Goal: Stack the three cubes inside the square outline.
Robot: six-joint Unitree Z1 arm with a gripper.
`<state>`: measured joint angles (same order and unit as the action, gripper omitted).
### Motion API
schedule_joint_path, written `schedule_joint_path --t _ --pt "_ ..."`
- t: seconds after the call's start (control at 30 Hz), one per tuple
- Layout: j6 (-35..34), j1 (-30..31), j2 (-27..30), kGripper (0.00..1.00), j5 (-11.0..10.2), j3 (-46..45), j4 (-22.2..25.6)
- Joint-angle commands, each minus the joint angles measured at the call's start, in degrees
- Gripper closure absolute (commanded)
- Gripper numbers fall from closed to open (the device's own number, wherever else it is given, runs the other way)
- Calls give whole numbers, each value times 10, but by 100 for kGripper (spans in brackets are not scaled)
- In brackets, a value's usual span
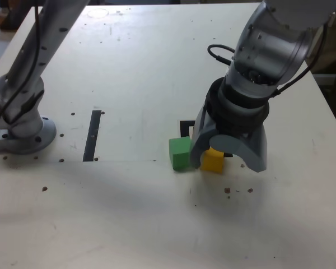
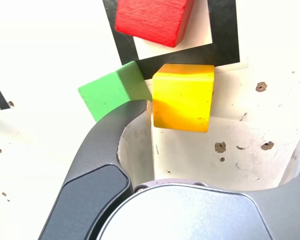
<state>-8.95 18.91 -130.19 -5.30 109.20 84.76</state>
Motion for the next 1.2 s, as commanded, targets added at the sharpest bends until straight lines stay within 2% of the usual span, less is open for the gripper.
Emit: schedule_joint_path --t 0.0,0.53,0.83,1.17 --pt "5 -4 -4 1 4 -5 -8" --pt "24 -17 -7 3 13 -22 -37" --pt "23 -17 27 3 3 -39 -30" --pt "25 -17 27 3 6 -38 -36"
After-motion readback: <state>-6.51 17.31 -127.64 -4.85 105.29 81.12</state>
